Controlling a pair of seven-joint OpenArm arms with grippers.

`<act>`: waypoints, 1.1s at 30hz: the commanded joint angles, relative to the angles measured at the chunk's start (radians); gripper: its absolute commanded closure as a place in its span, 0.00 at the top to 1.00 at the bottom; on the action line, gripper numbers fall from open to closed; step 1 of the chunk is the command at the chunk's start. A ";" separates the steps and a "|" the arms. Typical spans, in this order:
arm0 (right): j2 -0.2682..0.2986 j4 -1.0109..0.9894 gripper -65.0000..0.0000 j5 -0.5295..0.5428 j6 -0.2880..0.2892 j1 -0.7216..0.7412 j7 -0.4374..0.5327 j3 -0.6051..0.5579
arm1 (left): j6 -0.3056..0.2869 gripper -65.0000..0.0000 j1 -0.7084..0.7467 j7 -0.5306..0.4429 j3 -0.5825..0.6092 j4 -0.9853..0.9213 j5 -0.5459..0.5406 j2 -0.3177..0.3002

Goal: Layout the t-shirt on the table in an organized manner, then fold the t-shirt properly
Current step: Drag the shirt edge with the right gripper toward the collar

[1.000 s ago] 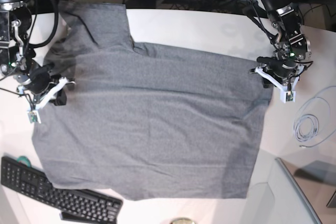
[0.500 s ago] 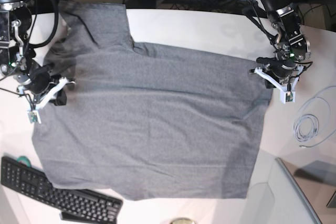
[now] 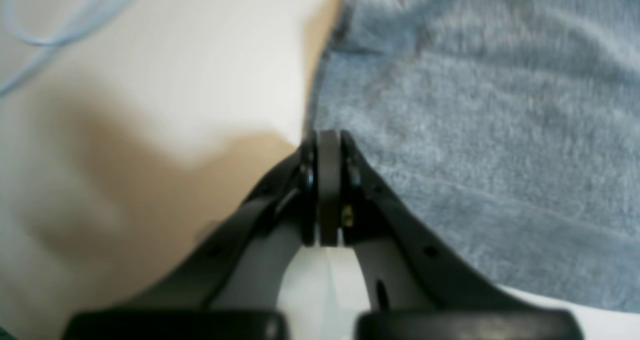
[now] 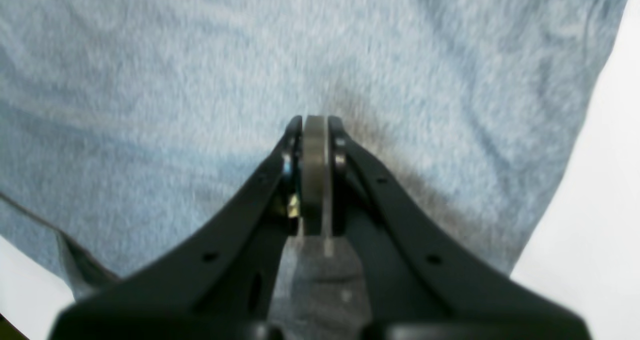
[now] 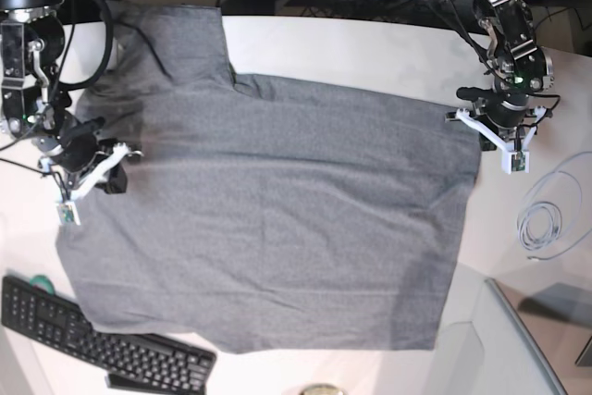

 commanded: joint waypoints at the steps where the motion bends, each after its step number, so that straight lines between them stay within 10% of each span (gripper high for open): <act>1: 0.000 0.015 0.03 0.008 0.007 0.025 0.018 -0.020 | -0.002 0.00 0.006 -0.017 0.002 0.036 -0.006 -0.003; 21: -0.147 -0.229 0.03 0.010 0.009 0.220 -0.034 -0.446 | -0.004 0.00 0.221 -0.023 0.054 0.166 -0.006 0.002; 33: -0.187 -0.468 0.03 0.010 0.001 0.294 -0.031 -0.374 | -0.004 0.00 0.299 -0.024 0.052 0.163 -0.006 0.002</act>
